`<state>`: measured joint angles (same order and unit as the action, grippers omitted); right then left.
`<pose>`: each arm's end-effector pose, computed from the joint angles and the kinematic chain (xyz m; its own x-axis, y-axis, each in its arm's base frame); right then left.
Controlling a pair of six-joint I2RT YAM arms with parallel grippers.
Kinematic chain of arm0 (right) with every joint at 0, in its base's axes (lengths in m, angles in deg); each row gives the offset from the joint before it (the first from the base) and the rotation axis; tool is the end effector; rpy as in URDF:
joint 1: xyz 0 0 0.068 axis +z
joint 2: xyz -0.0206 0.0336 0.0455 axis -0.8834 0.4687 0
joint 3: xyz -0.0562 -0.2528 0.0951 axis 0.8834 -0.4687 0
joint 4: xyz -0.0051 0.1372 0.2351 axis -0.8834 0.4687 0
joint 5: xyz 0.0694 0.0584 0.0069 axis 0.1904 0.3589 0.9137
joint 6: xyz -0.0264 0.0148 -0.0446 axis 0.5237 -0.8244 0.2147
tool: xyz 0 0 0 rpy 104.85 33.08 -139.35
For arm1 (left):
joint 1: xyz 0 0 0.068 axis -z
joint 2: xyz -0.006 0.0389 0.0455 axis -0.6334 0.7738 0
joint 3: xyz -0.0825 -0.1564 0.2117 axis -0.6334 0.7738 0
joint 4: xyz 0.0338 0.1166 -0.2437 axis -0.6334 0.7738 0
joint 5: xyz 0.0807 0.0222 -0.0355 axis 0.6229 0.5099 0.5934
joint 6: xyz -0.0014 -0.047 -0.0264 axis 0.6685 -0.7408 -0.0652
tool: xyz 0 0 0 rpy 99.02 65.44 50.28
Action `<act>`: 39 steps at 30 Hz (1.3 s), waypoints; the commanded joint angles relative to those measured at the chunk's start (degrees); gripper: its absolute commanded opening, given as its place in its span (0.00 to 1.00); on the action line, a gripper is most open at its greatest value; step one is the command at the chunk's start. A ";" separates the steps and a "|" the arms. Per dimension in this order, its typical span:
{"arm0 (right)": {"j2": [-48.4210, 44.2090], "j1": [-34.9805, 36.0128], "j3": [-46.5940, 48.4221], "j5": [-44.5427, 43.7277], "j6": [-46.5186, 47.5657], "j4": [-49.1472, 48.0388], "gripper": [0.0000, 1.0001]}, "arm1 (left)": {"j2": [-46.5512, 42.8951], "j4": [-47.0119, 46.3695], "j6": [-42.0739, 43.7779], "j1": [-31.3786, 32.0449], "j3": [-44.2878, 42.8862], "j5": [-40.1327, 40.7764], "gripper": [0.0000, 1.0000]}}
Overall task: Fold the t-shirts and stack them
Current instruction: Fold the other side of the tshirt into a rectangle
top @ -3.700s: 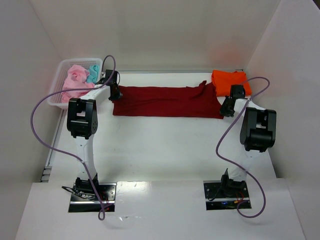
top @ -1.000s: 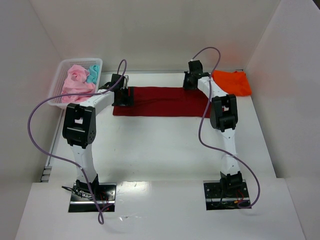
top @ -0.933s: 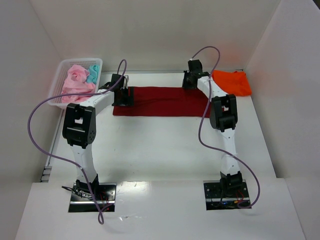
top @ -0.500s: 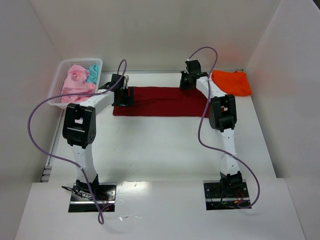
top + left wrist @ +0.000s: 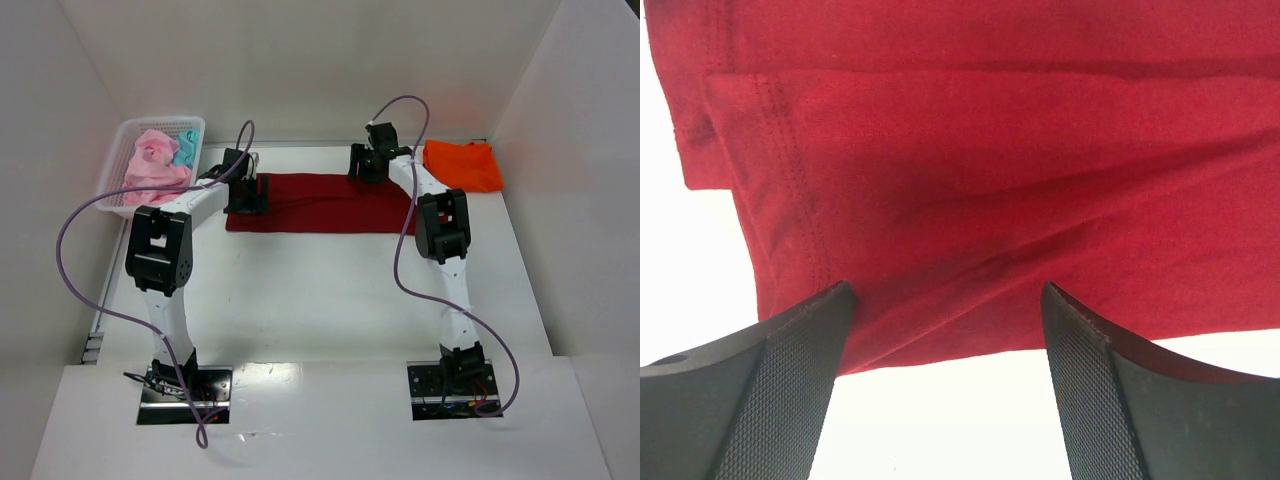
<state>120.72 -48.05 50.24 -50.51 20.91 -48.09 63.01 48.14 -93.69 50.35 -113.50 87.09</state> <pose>0.5481 0.1416 0.1670 -0.7618 0.0647 -0.6446 -0.1428 0.9537 0.2645 0.4467 -0.0860 0.1914 -0.7836 -0.1258 -0.6084 -0.0432 0.9880 -0.1486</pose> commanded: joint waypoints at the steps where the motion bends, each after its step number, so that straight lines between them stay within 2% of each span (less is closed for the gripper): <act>1: -6.03 0.06 2.72 -2.85 0.81 -3.06 0.69 | 0.93 0.01 1.73 0.20 -1.32 -2.08 0.83; 6: -14.38 -2.92 -2.80 -2.85 -0.58 -7.18 0.83 | 0.31 0.01 2.34 0.20 -1.85 -2.70 0.86; 11: -23.26 -5.55 -14.32 -3.89 -1.21 -10.27 0.85 | -0.73 0.01 2.34 0.73 -1.85 -5.34 0.89; 14: -24.59 -6.61 -20.38 -6.80 0.37 -10.27 0.66 | -0.74 0.01 2.34 0.73 -1.32 -6.04 0.89; 15: -24.60 -6.62 -21.62 -7.59 0.37 -10.27 0.57 | -0.74 0.01 2.34 0.73 -1.32 -6.04 0.89; 16: -24.60 -7.23 -23.63 -7.60 0.90 -10.27 0.37 | -0.74 0.01 2.34 0.73 -1.32 -6.04 0.89; 18: -23.99 -7.93 -25.40 -6.73 0.90 -10.88 0.25 | -0.74 0.01 2.87 0.73 -1.32 -6.04 0.89; 21: -22.32 -9.51 -26.64 -3.38 0.20 -12.11 0.23 | -0.74 0.01 2.87 0.73 -1.32 -6.04 0.89; 23: -21.00 -10.04 -27.25 -3.38 0.20 -12.82 0.26 | -0.74 -0.52 2.87 0.73 -1.32 -6.04 0.90; 30: -18.10 -12.42 -26.56 -3.38 0.90 -13.52 0.26 | -0.21 -1.04 2.26 1.25 -0.70 -4.20 0.90; 39: -14.14 -14.97 -23.83 -7.16 0.90 -11.33 0.27 | 0.84 -0.43 2.26 1.26 -0.70 -3.14 0.90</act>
<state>104.51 -62.54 23.79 -55.93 21.15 -58.36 63.01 48.23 -91.50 51.38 -113.56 83.20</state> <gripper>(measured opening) 0.271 0.898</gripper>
